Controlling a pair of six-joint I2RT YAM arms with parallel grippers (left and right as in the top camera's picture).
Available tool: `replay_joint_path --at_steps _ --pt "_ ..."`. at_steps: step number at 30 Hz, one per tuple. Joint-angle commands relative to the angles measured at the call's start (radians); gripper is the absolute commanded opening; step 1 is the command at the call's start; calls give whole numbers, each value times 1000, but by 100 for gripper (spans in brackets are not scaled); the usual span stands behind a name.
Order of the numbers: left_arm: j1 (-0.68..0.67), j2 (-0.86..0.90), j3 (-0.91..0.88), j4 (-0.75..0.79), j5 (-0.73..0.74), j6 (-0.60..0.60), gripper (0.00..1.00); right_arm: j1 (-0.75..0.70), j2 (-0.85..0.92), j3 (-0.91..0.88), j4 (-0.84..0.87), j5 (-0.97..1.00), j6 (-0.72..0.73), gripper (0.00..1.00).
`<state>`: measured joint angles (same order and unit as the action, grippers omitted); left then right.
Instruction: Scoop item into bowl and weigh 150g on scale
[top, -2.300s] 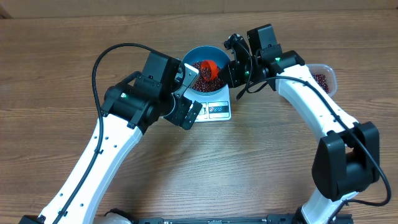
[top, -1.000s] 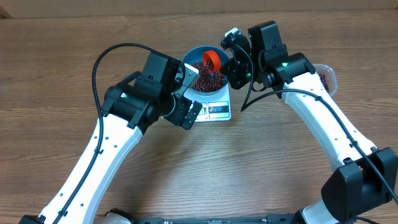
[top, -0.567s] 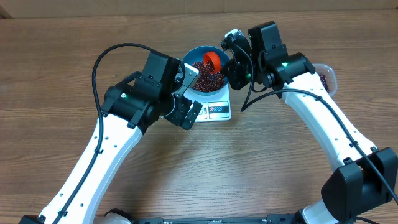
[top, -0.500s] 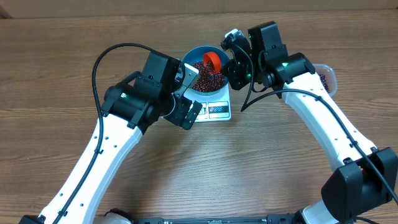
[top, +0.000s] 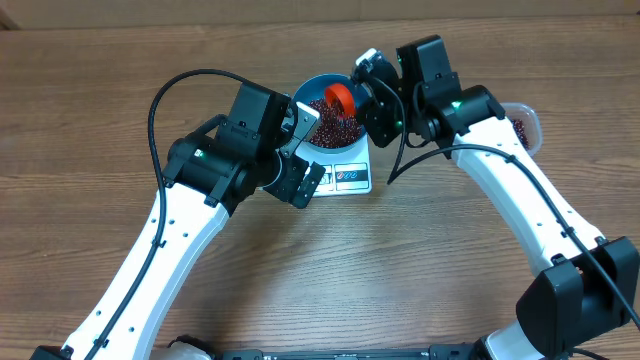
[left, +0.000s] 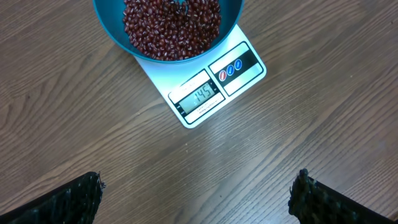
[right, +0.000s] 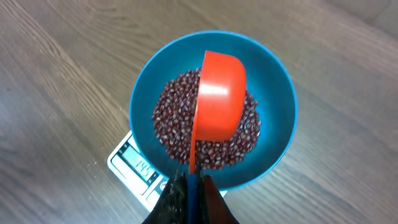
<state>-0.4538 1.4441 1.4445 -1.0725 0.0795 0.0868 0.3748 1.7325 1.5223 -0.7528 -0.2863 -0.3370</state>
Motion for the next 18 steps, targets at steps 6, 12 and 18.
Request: replay_joint_path --at_steps 6,12,18 --pt "1 7 -7 3 15 22 99 6 -24 24 4 13 -4 4" --pt "1 7 -7 3 15 22 100 6 -24 24 9 13 -3 4" --pt "1 7 -7 3 15 22 100 6 -24 24 6 13 -3 3"
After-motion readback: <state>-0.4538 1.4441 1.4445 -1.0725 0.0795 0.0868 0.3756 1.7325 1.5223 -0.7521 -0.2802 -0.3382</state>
